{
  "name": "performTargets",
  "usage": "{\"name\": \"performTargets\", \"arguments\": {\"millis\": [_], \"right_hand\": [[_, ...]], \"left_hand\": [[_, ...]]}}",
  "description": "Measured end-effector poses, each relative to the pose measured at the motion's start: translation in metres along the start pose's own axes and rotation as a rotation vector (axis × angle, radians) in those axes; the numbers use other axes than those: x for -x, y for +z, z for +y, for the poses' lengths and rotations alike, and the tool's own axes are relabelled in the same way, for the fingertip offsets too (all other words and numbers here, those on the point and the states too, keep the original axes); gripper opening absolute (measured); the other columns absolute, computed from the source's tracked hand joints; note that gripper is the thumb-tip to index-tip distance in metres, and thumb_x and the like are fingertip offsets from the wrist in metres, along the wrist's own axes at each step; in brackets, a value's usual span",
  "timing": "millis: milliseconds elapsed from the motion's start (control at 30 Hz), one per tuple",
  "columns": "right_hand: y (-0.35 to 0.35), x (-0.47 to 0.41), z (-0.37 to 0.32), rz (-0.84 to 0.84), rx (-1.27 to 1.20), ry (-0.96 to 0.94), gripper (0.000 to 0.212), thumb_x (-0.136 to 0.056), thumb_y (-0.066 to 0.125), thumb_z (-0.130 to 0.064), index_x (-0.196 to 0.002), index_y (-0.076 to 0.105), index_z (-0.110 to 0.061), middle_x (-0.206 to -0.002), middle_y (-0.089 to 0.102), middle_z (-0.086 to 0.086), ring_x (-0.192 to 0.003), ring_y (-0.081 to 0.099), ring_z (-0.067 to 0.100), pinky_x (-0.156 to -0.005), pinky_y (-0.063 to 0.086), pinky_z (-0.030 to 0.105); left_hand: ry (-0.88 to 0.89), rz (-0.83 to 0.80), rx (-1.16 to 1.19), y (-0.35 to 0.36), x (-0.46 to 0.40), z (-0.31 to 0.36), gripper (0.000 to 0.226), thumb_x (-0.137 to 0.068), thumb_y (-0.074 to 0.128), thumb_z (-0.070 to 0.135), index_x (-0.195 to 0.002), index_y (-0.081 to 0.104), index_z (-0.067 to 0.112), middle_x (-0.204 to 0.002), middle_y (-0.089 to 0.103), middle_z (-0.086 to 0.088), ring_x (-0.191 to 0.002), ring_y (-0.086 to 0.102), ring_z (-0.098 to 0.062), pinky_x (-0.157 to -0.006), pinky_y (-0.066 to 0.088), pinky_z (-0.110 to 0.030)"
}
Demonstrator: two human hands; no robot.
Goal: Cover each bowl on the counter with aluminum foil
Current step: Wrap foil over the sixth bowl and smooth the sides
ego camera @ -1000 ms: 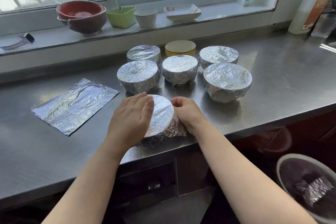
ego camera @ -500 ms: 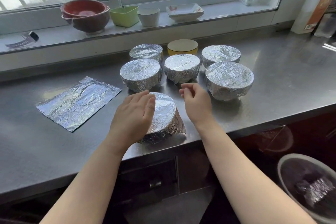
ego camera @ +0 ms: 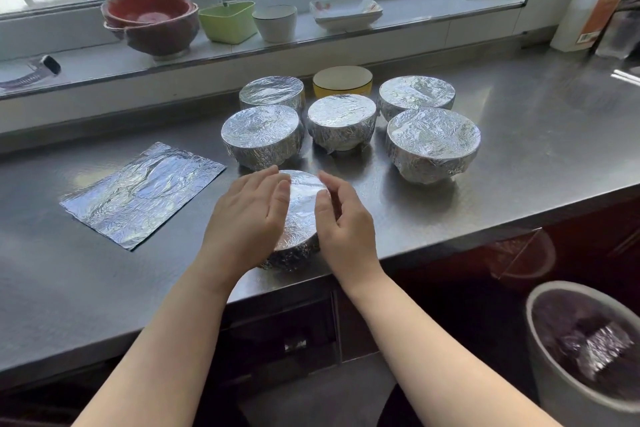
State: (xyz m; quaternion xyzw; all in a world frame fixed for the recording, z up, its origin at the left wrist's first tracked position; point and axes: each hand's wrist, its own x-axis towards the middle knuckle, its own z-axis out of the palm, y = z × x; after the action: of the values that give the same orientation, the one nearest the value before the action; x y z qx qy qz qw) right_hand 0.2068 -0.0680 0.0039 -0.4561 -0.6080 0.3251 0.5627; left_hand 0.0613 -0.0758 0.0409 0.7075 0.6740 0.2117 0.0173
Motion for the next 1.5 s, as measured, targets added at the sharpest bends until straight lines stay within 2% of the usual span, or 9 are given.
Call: {"name": "performTargets", "arguments": {"millis": [167, 467, 633, 833, 967, 1067, 1200, 1367, 1500], "right_hand": [[-0.002, 0.003, 0.006, 0.062, -0.171, 0.124, 0.006, -0.1, 0.052, -0.02, -0.104, 0.055, -0.019, -0.089, 0.066, -0.012, -0.084, 0.063, -0.001, -0.075, 0.046, 0.014], [0.0, -0.005, 0.016, 0.097, -0.278, 0.273, 0.013, -0.097, 0.054, -0.007, -0.097, 0.06, -0.02, -0.094, 0.072, 0.006, -0.085, 0.068, 0.013, -0.081, 0.053, 0.032], [0.001, -0.009, 0.018, 0.061, -0.271, 0.279, 0.023, -0.094, 0.052, 0.003, -0.1, 0.057, -0.018, -0.1, 0.07, 0.004, -0.095, 0.066, 0.011, -0.088, 0.05, 0.022], [-0.002, -0.014, 0.019, -0.031, -0.221, 0.274, 0.028, -0.094, 0.05, 0.004, -0.106, 0.055, -0.02, -0.1, 0.065, -0.008, -0.094, 0.062, 0.001, -0.087, 0.047, 0.013], [-0.004, -0.013, 0.017, -0.124, -0.086, 0.243, 0.024, -0.094, 0.052, -0.007, -0.11, 0.06, -0.022, -0.101, 0.068, -0.009, -0.09, 0.065, 0.006, -0.086, 0.05, 0.026], [-0.008, -0.012, 0.015, -0.22, 0.107, 0.116, 0.036, -0.089, 0.046, -0.025, -0.124, 0.057, -0.022, -0.116, 0.066, -0.001, -0.106, 0.059, 0.018, -0.091, 0.046, 0.035], [-0.013, -0.014, 0.015, -0.343, 0.511, 0.032, 0.047, -0.094, 0.045, -0.026, -0.141, 0.039, -0.03, -0.123, 0.058, 0.002, -0.118, 0.045, 0.025, -0.096, 0.032, 0.039], [-0.013, -0.008, 0.018, -0.341, 0.605, 0.02, 0.063, -0.091, 0.05, -0.027, -0.148, 0.023, -0.03, -0.122, 0.056, -0.001, -0.122, 0.045, 0.02, -0.105, 0.025, 0.04], [-0.015, -0.009, 0.018, -0.366, 0.754, -0.019, 0.068, -0.096, 0.045, -0.028, -0.153, 0.007, -0.036, -0.145, 0.039, -0.005, -0.141, 0.027, 0.019, -0.116, 0.014, 0.051]], "left_hand": [[-0.019, -0.001, -0.005, -0.003, 0.001, 0.004, 0.064, -0.095, 0.01, 0.053, -0.139, 0.049, 0.03, -0.15, 0.042, 0.011, -0.14, 0.03, -0.01, -0.112, 0.024, -0.033], [-0.008, -0.003, -0.013, -0.002, 0.001, 0.004, 0.063, -0.095, 0.01, 0.052, -0.138, 0.05, 0.03, -0.15, 0.043, 0.01, -0.139, 0.031, -0.01, -0.112, 0.023, -0.032], [-0.006, -0.001, -0.022, -0.001, 0.0, 0.003, 0.064, -0.095, 0.01, 0.053, -0.138, 0.05, 0.029, -0.149, 0.043, 0.01, -0.139, 0.031, -0.011, -0.113, 0.023, -0.032], [-0.002, -0.001, -0.034, -0.002, 0.0, 0.005, 0.065, -0.094, 0.01, 0.054, -0.138, 0.05, 0.028, -0.149, 0.043, 0.01, -0.138, 0.031, -0.011, -0.111, 0.02, -0.028], [-0.001, -0.004, -0.03, -0.003, 0.0, 0.005, 0.067, -0.093, 0.01, 0.054, -0.138, 0.051, 0.027, -0.149, 0.043, 0.009, -0.138, 0.031, -0.011, -0.111, 0.02, -0.027], [0.008, -0.008, -0.021, -0.005, 0.0, 0.005, 0.068, -0.092, 0.009, 0.056, -0.138, 0.051, 0.028, -0.149, 0.043, 0.009, -0.138, 0.032, -0.011, -0.112, 0.02, -0.028], [0.001, -0.024, -0.02, -0.007, 0.001, 0.006, 0.063, -0.093, 0.013, 0.052, -0.138, 0.051, 0.028, -0.149, 0.042, 0.01, -0.138, 0.031, -0.011, -0.112, 0.02, -0.029], [-0.008, -0.037, -0.021, -0.008, 0.001, 0.007, 0.064, -0.092, 0.013, 0.054, -0.138, 0.05, 0.029, -0.15, 0.042, 0.011, -0.138, 0.031, -0.011, -0.113, 0.02, -0.029], [-0.004, -0.035, -0.023, -0.009, 0.001, 0.007, 0.062, -0.092, 0.016, 0.053, -0.137, 0.051, 0.028, -0.15, 0.043, 0.009, -0.138, 0.031, -0.012, -0.112, 0.02, -0.029]]}}
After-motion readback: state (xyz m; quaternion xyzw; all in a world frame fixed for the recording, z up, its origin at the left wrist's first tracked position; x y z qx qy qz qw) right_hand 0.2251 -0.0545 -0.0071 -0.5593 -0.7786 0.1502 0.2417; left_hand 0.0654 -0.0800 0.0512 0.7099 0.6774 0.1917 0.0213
